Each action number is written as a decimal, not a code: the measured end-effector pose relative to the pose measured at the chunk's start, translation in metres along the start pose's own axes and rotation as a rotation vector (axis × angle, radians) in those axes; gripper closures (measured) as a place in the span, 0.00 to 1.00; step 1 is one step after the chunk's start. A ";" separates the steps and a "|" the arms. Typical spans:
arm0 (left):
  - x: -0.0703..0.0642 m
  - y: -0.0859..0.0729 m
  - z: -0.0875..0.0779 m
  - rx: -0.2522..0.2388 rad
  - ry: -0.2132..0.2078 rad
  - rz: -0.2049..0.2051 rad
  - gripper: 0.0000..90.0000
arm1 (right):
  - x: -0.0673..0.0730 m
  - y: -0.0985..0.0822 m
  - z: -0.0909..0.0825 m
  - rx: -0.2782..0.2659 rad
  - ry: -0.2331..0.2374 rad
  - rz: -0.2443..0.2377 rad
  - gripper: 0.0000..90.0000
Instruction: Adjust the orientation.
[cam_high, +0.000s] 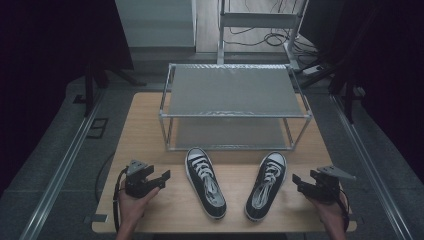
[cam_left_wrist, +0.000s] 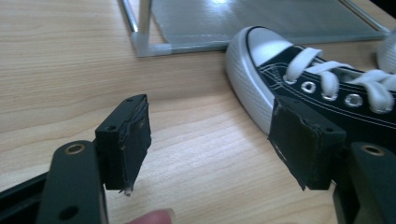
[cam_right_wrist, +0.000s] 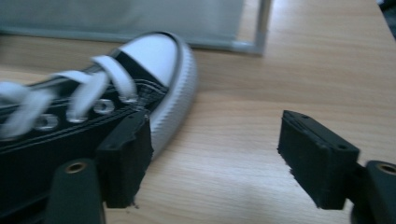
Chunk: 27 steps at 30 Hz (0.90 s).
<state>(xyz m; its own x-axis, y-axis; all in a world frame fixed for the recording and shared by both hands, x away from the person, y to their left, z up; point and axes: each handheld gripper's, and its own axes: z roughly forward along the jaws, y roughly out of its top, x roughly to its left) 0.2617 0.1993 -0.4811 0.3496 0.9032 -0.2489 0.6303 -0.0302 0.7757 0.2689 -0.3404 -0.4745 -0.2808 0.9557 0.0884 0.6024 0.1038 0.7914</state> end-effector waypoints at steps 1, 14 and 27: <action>-0.001 0.001 -0.001 0.001 -0.010 0.000 0.33 | 0.003 0.001 -0.003 -0.011 0.014 -0.010 0.37; -0.006 0.003 -0.011 -0.007 -0.067 -0.001 0.30 | 0.093 0.019 -0.024 -0.022 0.347 -0.215 0.84; -0.011 0.005 -0.018 -0.003 -0.070 0.030 0.29 | 0.161 0.004 -0.001 0.132 0.445 -0.319 0.99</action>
<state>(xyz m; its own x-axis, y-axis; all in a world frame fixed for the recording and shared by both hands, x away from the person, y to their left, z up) 0.2486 0.1964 -0.4644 0.4160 0.8697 -0.2658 0.6169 -0.0551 0.7851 0.2258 -0.1862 -0.4564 -0.7352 0.6659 0.1265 0.5165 0.4296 0.7407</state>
